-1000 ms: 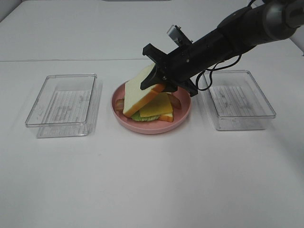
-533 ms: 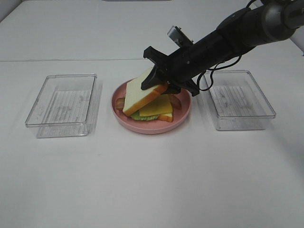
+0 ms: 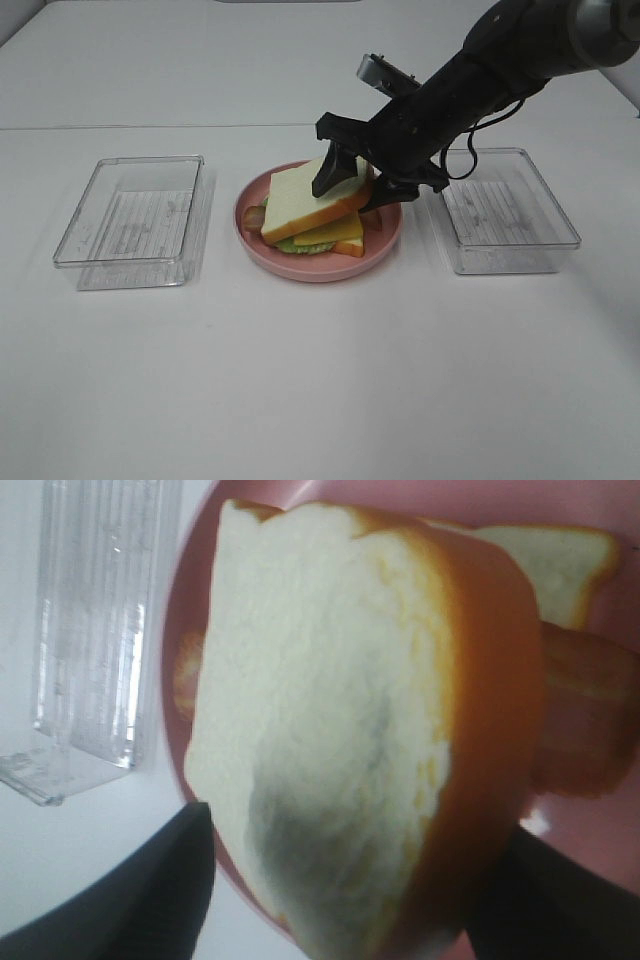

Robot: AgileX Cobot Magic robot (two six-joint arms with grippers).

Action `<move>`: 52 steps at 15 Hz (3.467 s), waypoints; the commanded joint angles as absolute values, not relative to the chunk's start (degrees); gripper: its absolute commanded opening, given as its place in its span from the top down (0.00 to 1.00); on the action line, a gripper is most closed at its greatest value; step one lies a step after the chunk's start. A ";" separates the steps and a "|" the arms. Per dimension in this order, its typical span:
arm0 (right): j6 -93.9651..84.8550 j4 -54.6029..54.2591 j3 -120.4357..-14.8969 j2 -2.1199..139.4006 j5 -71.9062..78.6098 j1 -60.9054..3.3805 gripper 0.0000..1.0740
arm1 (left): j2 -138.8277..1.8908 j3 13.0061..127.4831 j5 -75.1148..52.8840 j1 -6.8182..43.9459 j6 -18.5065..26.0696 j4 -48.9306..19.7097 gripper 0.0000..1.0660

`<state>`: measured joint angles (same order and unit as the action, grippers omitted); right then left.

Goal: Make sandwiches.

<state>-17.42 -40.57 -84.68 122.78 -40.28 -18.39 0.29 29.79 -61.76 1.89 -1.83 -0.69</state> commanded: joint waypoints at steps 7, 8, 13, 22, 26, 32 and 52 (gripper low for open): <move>-8.14 -19.48 -84.80 117.46 -44.06 -18.62 0.36 | 1.09 29.74 -61.59 1.89 -1.72 -0.80 0.16; -7.68 -18.22 -84.80 116.94 -44.29 -18.62 0.36 | 1.09 29.74 -61.59 1.89 -1.72 -0.80 0.16; -1.38 -3.27 -84.80 109.21 -59.70 -18.62 0.32 | 1.09 29.74 -61.59 1.89 -1.72 -0.80 0.16; 5.04 5.61 -62.80 75.63 -67.27 -18.62 0.32 | 1.09 29.74 -61.59 1.89 -1.72 -0.80 0.16; 5.39 7.73 -49.22 54.37 -65.32 -18.56 0.32 | 1.09 29.74 -61.59 1.89 -1.72 -0.80 0.16; 6.25 7.33 -30.48 25.73 -58.21 -14.04 0.32 | 1.09 29.74 -61.59 1.89 -1.72 -0.80 0.16; 0.46 0.00 -25.78 -2.01 -62.91 -7.28 0.32 | 0.97 29.74 -61.59 1.89 -1.72 -0.92 0.16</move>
